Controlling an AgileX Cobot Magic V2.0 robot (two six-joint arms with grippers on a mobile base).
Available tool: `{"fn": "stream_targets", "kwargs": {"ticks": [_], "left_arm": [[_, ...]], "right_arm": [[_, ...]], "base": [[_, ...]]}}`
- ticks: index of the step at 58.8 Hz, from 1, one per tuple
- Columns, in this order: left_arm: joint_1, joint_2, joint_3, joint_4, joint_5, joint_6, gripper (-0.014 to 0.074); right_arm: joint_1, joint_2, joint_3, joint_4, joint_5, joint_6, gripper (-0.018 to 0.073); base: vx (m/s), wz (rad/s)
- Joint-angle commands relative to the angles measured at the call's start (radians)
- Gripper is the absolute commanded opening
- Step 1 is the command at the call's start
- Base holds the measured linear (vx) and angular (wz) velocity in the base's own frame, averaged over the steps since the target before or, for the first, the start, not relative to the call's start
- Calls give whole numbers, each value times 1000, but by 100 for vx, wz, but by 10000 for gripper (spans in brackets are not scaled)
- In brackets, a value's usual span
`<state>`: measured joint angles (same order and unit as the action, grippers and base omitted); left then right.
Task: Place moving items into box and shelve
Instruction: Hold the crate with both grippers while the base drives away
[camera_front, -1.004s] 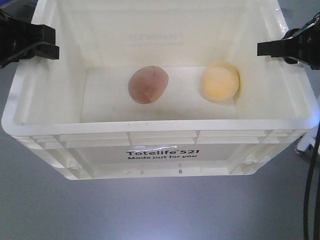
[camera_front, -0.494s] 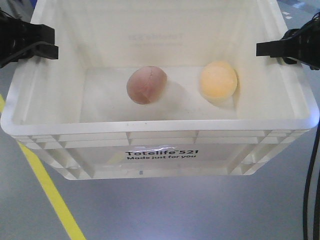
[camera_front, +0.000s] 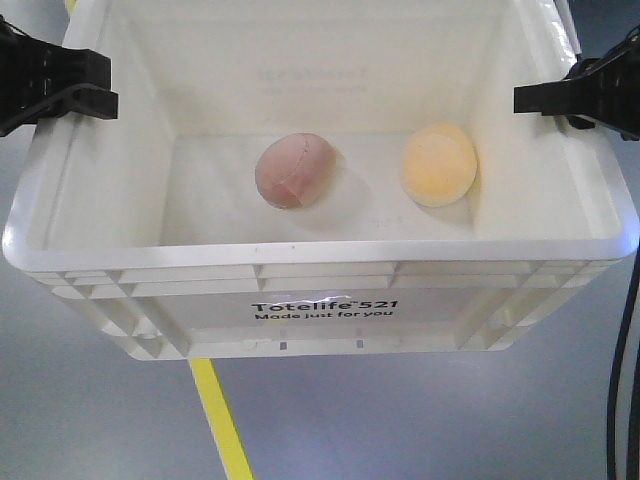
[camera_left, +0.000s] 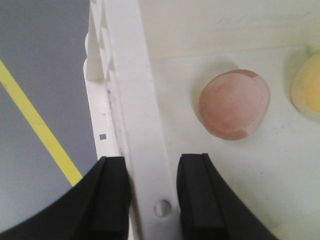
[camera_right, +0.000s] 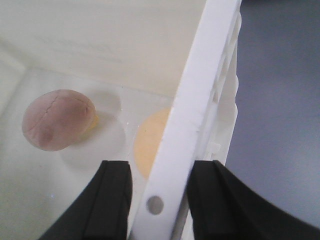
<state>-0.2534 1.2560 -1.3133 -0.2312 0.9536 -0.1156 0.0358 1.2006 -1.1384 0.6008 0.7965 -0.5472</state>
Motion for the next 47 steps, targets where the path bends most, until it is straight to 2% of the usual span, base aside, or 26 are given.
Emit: {"fn": "stream_targets", "kwargs": {"ticks": [1,47], "left_arm": [[-6,-36,-51,-65,-139,10,-6],[-6,-36,-51,-65,-139,10,-6]], "right_arm": [[4,-41,-49,107,-42,-44,-6],[4,-41,-49,108,-41,-44,-6]], "base": [[-2,45],[2,45]]}}
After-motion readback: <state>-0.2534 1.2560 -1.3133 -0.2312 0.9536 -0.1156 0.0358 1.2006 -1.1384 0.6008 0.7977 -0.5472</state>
